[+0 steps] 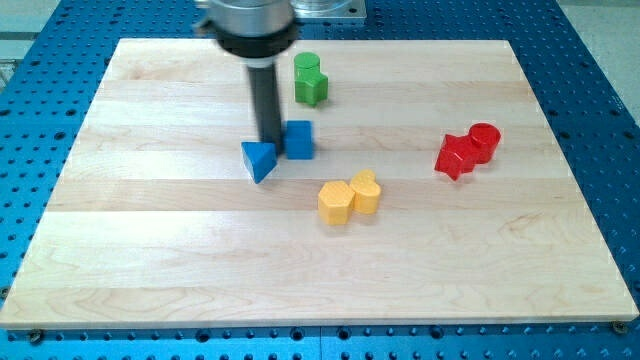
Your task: Place your arm to the left of the blue triangle
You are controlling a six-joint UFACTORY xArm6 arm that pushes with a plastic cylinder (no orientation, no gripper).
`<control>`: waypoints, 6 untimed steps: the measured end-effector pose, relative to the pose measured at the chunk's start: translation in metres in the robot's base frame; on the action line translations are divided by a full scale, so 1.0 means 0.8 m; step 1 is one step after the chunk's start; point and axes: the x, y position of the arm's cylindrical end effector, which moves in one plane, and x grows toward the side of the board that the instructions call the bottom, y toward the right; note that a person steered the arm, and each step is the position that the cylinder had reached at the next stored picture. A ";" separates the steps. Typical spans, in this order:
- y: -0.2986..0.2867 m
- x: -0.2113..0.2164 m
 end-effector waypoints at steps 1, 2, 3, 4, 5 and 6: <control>0.051 0.000; 0.097 -0.006; 0.218 -0.003; 0.176 -0.004; 0.088 -0.037; -0.052 -0.042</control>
